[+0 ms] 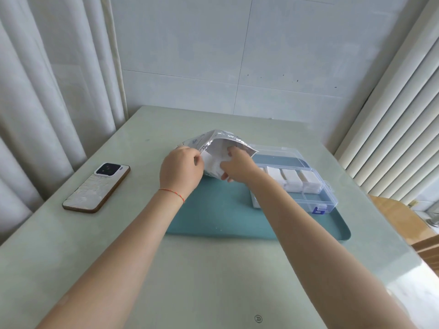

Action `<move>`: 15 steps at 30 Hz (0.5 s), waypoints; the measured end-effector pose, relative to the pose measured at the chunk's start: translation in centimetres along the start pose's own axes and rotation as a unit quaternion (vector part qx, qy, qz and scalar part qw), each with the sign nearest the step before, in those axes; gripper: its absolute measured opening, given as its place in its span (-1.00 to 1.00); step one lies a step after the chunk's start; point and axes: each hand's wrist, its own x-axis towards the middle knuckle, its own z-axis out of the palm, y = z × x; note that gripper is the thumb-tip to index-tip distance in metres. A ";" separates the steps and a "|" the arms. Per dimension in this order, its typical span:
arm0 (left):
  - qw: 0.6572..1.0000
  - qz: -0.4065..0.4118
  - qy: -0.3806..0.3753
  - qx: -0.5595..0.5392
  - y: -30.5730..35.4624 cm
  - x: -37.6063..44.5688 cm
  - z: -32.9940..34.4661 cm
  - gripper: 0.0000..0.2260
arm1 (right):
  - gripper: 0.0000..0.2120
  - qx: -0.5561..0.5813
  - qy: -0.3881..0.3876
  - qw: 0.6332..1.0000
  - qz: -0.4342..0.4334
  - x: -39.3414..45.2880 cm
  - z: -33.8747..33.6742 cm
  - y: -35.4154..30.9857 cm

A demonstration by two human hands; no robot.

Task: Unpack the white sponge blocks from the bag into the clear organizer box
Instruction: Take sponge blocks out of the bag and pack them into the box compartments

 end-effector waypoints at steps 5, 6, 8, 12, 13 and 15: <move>1.000 0.012 -0.001 0.003 -0.4 0.4 0.2 -0.75 | -0.59 0.049 0.025 0.997 0.046 1.6 1.2 -1.4; 1.000 0.016 -0.001 0.001 -0.5 0.4 0.2 -0.74 | -0.62 0.059 0.032 0.996 0.051 1.8 1.3 -1.6; 1.000 0.022 -0.003 -0.005 -0.6 0.4 0.1 -0.71 | -0.77 0.069 0.047 0.995 0.056 1.8 1.4 -2.0; 1.000 0.016 -0.007 -0.007 -0.8 0.5 0.1 -0.70 | -0.84 0.037 0.066 0.996 0.053 2.0 1.6 -2.2; 1.000 0.014 -0.005 -0.006 -0.8 0.4 0.2 -0.70 | -0.84 0.030 0.068 0.996 0.050 2.0 1.5 -2.1; 1.000 0.011 -0.003 -0.007 -0.6 0.4 0.2 -0.67 | -0.78 0.025 0.071 0.996 0.046 2.0 1.0 -1.7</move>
